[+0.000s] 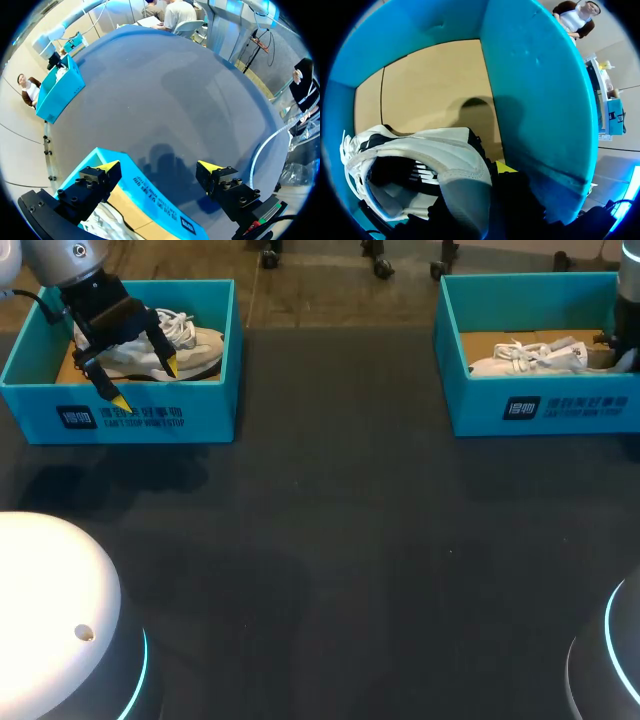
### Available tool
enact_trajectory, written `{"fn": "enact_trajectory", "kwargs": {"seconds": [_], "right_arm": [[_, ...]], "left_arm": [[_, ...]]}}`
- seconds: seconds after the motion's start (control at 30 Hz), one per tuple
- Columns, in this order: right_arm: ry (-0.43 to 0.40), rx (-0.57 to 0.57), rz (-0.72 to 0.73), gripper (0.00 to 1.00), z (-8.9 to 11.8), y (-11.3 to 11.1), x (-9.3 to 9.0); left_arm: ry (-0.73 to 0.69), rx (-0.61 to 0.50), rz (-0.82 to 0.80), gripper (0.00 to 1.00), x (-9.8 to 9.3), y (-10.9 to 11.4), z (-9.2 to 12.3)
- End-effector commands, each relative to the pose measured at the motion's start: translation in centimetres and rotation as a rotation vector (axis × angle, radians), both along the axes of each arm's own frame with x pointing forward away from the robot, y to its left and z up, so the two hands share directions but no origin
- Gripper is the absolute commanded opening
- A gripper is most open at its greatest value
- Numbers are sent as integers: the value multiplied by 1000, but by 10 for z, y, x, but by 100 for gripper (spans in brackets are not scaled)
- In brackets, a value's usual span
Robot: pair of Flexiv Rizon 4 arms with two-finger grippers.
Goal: Take the shoe out of the shoebox, open the shoe tongue, remove and reinsert the insole, then place the shoe into the shoebox
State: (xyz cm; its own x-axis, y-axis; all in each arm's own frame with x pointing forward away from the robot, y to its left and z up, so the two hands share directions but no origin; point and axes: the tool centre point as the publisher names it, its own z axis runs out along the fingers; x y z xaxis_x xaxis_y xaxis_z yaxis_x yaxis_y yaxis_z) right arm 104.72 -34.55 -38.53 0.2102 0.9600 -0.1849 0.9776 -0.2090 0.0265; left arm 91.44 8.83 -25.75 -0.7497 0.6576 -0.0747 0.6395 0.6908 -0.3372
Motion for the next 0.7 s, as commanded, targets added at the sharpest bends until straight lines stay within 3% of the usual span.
{"fn": "enact_trajectory", "kwargs": {"seconds": [0.03, 0.13, 0.17, 0.2, 0.33, 0.37, 0.4, 0.7], "right_arm": [[16, 1, -2, 0, -5, -1, 3], [24, 9, 2, 2, -8, -1, 3], [27, 14, 3, 7, -8, -1, 3], [28, 16, 3, 26, -9, -1, 3], [31, 20, 3, 50, -3, -3, 2], [29, 22, 4, 65, 0, -3, 1], [29, 19, 4, 71, 2, -3, 0], [18, 22, 1, 100, 30, 1, -11]], "left_arm": [[1, 3, -2, 100, 1, 0, 0], [1, 3, -2, 100, 1, 0, 0], [1, 3, -2, 100, 1, 0, 0], [1, 3, -2, 100, 1, 0, 0], [1, 3, -2, 100, 1, 0, 0], [1, 3, -2, 100, 1, 0, 0], [1, 3, -2, 100, 1, 0, 0], [1, 3, -2, 100, 1, 0, 0]]}}
